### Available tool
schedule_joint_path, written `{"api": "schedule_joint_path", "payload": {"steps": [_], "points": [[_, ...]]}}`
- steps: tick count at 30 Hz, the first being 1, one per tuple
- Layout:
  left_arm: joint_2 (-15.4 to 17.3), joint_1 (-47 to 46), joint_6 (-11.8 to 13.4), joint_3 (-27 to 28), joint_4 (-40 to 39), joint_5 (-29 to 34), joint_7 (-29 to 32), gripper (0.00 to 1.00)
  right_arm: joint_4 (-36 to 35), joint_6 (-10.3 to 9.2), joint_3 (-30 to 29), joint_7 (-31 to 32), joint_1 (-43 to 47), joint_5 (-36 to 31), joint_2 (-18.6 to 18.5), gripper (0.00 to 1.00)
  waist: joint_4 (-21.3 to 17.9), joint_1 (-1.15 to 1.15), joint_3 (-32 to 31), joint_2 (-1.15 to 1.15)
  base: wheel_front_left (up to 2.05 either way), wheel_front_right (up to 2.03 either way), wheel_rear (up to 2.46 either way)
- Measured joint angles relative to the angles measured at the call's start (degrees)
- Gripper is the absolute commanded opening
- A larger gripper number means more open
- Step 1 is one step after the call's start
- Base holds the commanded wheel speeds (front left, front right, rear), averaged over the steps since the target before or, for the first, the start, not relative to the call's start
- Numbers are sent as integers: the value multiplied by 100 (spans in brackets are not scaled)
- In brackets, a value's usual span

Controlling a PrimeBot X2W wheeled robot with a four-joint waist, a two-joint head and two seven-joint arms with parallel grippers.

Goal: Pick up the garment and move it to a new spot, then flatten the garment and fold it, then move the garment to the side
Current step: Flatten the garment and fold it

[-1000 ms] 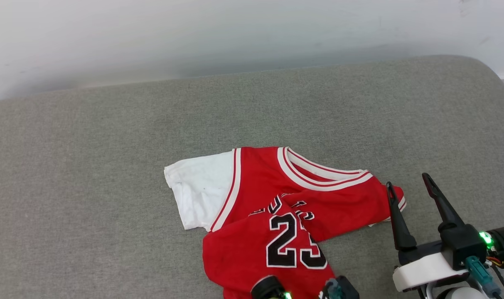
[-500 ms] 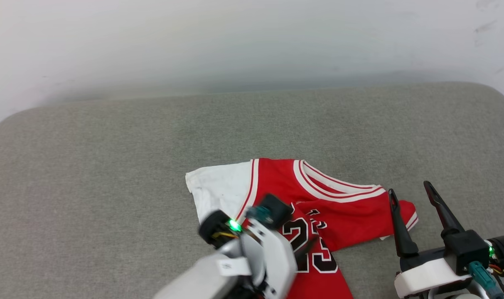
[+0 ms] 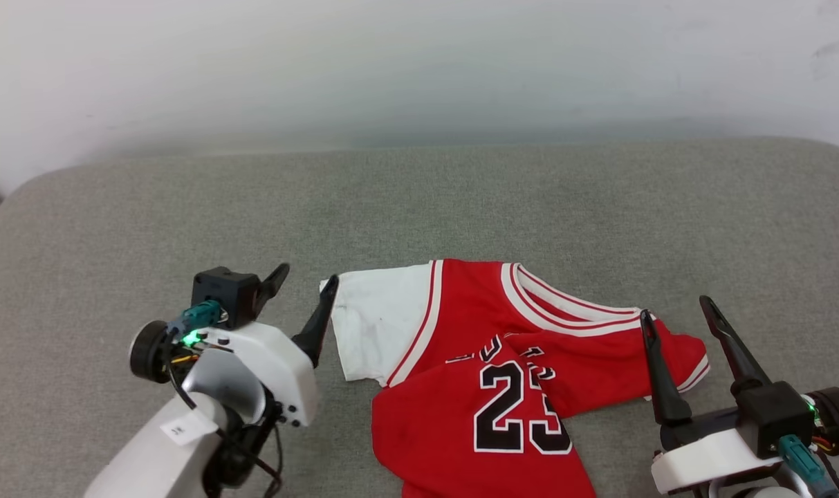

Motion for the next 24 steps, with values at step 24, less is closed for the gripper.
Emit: {"api": "schedule_joint_path", "payload": {"steps": [24], "points": [[436,-2835,-1400,-647,2513,-1124,4387,100,-210,0,258,0,-555,-45,-1,100,-647,0,1387,0,0,0,0]]}}
